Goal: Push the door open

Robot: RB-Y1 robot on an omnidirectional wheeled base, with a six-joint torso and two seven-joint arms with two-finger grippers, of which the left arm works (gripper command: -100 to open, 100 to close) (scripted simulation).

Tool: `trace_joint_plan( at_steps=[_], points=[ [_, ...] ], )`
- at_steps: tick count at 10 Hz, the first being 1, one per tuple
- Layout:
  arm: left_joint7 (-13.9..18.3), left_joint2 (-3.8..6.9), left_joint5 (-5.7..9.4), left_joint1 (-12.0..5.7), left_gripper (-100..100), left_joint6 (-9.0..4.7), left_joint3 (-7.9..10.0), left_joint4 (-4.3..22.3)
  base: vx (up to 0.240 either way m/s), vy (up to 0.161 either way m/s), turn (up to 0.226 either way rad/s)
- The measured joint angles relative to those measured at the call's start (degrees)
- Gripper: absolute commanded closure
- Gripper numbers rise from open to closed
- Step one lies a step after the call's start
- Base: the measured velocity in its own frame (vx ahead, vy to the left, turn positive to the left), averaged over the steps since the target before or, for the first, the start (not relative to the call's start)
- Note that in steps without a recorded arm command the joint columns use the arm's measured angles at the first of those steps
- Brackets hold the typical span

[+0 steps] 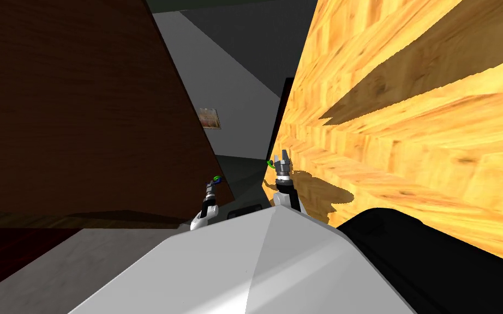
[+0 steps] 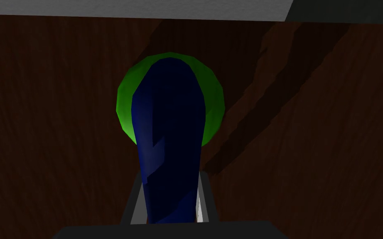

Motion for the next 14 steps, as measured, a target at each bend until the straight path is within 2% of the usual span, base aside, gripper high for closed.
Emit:
trace_joint_plan(
  at_steps=[6,8,9,12,14],
  points=[
    [-2.2,-0.29,1.28,-0.08,100,-0.1,2.47,0.5,0.158,-0.032,0.07],
    [-3.8,-0.95,1.89,-0.55,100,-0.69,3.64,1.0,0.223,-0.01,0.099],
    [-4.7,-1.52,2.16,-0.27,100,-0.44,4.19,-0.1,0.213,-0.011,0.089],
    [-7.3,-3.51,3.13,-1.11,100,-1.16,6.16,0.6,0.204,0.001,0.096],
    [-8.8,-5.45,3.64,-0.74,100,-0.98,7.28,-0.8,0.109,-0.005,0.068]
  ],
)
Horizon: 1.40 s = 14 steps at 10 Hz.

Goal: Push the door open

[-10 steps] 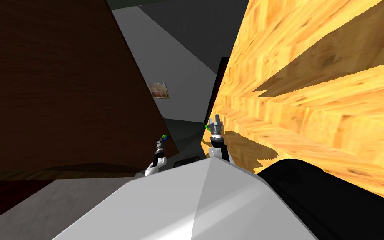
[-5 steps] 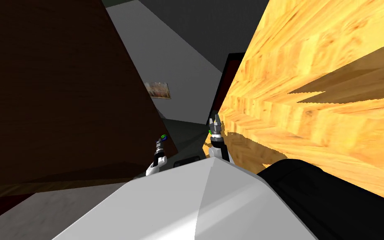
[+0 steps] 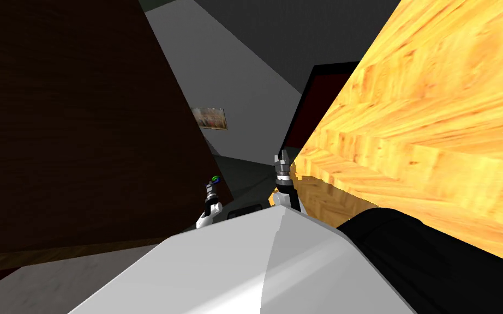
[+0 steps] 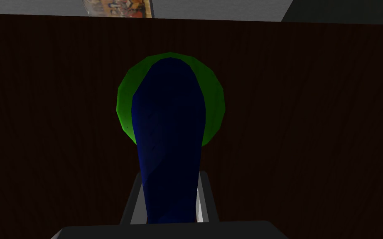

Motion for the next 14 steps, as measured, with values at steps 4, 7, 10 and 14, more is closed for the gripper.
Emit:
trace_joint_plan(
  at_steps=[4,7,10,14],
  points=[
    [-0.3,1.35,0.64,-0.05,100,-0.35,0.92,0.7,0.125,-0.019,0.027],
    [-1.4,1.69,1.42,0.61,100,0.62,2.18,-0.7,0.162,-0.025,0.026],
    [-1.9,2.17,2.07,0.36,100,0.72,3.24,-1.5,0.118,-0.011,0.025],
    [-2.6,1.51,3.65,0.62,100,-0.04,5.85,-0.5,0.202,-0.029,0.068]
  ],
)
